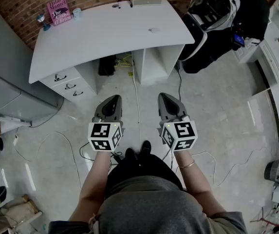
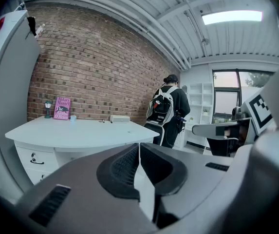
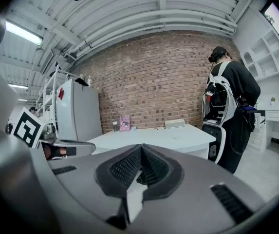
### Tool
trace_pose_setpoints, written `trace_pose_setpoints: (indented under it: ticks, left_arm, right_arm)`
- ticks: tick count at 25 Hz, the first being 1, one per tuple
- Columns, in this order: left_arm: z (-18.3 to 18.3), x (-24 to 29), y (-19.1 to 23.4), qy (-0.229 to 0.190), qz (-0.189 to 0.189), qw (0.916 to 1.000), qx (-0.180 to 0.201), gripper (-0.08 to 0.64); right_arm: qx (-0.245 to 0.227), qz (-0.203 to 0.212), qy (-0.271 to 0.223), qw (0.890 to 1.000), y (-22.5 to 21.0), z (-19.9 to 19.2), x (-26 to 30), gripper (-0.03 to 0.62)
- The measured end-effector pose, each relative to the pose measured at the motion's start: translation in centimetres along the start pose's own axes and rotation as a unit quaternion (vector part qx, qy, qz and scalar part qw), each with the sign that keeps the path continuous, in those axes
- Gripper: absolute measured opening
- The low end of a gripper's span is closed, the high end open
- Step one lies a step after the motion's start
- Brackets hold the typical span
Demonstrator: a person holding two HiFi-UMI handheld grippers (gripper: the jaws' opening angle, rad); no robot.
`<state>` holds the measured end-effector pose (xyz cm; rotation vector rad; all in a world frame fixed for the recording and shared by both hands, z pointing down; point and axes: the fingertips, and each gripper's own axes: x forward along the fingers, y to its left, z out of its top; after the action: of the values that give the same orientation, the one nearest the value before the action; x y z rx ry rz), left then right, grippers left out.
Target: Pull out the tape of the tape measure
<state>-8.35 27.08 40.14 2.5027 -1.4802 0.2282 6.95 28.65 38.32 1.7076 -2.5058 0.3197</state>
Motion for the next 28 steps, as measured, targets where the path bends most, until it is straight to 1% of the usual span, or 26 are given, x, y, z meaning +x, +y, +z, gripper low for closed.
trace_pose_setpoints:
  ticks: [9, 16, 22, 28]
  left_arm:
    - [-0.5, 1.4, -1.5, 0.006, -0.011, 0.9999, 0.001, 0.029]
    - [-0.5, 3.1, -2.4, 0.01, -0.005, 0.9999, 0.005, 0.031]
    - [-0.5, 4.2, -2.9, 0.015, 0.001, 0.9999, -0.005, 0.034]
    - [-0.6, 5.0, -3.1, 0.018, 0.007, 0.9998, -0.007, 0.071]
  right_arm:
    - [0.007, 0.014, 0.013, 1.0, -1.6, -0.6, 0.1, 0.005]
    - [0.026, 0.013, 0.018, 0.999, -3.8, -0.7, 0.7, 0.009]
    - [0.035, 0.031, 0.026, 0.999, -4.7, -1.0, 1.3, 0.064]
    - [0.045, 0.035, 0.029, 0.998, -5.6, -1.4, 1.8, 0.093]
